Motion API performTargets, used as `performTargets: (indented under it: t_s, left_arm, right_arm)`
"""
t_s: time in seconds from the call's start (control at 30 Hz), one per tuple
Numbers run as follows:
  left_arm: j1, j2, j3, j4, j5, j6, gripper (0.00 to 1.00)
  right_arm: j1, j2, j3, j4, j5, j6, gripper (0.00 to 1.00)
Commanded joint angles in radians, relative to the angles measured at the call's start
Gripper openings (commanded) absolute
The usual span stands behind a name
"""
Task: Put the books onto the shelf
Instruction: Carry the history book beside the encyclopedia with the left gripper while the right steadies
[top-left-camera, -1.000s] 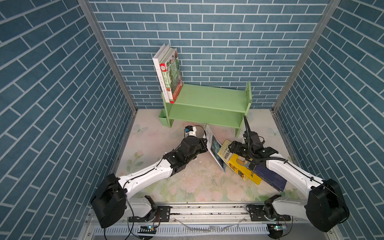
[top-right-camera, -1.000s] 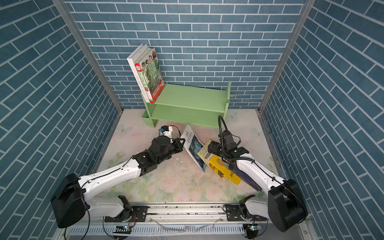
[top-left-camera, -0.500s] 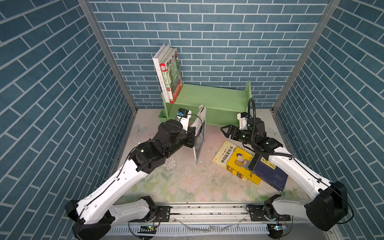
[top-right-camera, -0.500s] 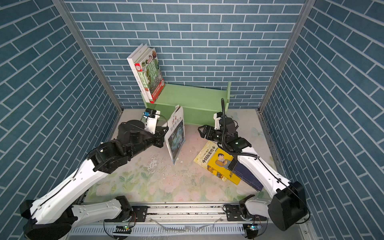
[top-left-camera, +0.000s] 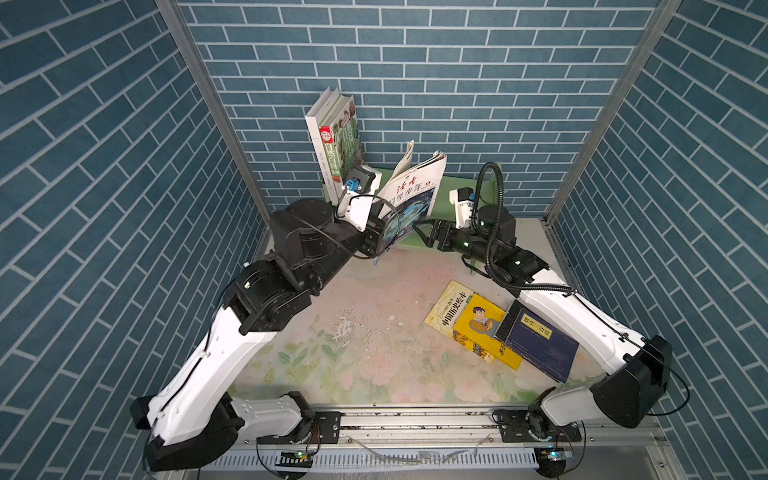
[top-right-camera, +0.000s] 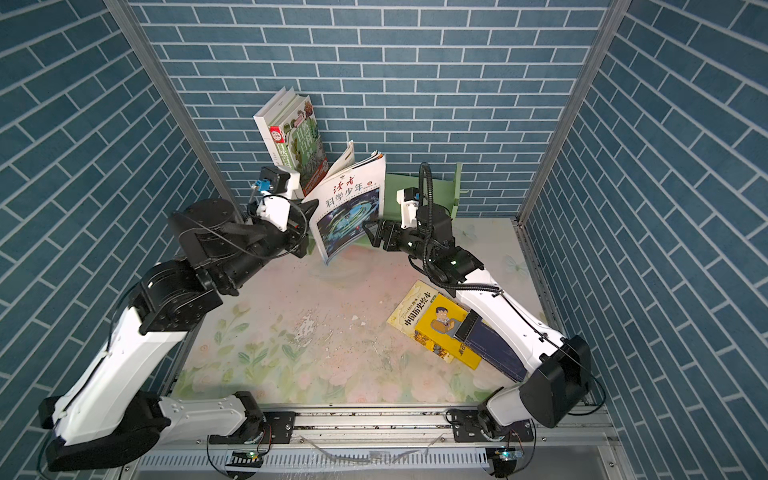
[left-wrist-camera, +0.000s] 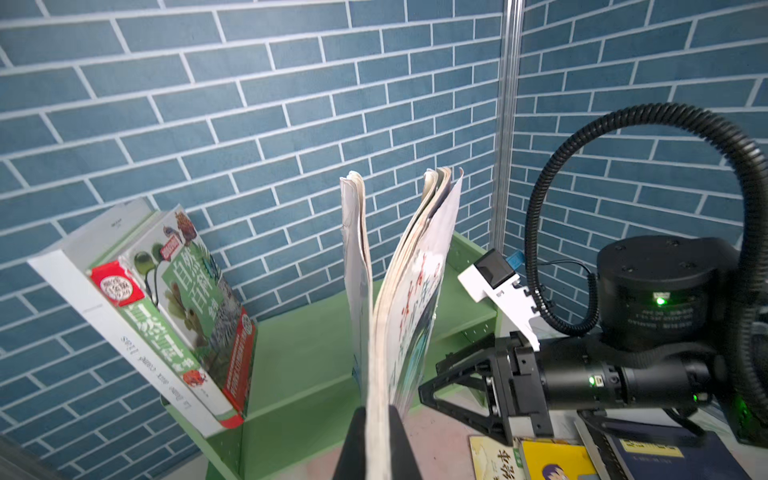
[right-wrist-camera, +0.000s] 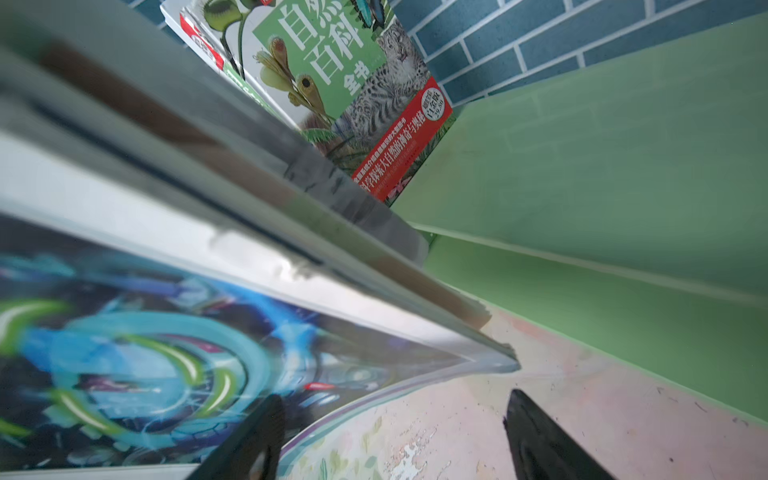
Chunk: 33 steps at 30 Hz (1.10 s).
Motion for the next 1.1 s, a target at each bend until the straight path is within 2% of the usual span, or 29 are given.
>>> performTargets:
  t_s: [0.0, 0.23, 0.43, 0.6, 0.7, 0.87, 1.07]
  left_arm:
    - [0.029, 0.07, 0.096, 0.081, 0.007, 0.078, 0.0]
    - [0.198, 0.256, 0.319, 0.067, 0.169, -0.006, 0.0]
    - [0.331, 0.454, 0.58, 0.01, 0.243, -0.068, 0.0]
    - [0.432, 0.591, 0.708, 0.019, 0.276, -0.138, 0.0]
    - [0.471, 0.65, 0.756, 0.024, 0.263, -0.151, 0.0]
    - [0.529, 0.69, 0.756, 0.05, 0.28, -0.19, 0.0]
    - [0.544, 0.711, 0.754, 0.067, 0.269, -0.127, 0.0]
  right_arm:
    - [0.002, 0.06, 0.075, 0.04, 0.002, -0.022, 0.83]
    - [0.0, 0.178, 0.212, 0.042, 0.043, -0.025, 0.83]
    - [-0.007, 0.215, 0.256, 0.034, 0.133, -0.029, 0.83]
    - [-0.028, 0.232, 0.262, 0.023, 0.145, -0.028, 0.84]
    - [-0.044, 0.242, 0.262, 0.005, 0.147, -0.028, 0.84]
    - [-0.068, 0.243, 0.247, -0.019, 0.155, -0.028, 0.83]
    - [-0.089, 0.226, 0.203, -0.045, 0.165, -0.034, 0.84]
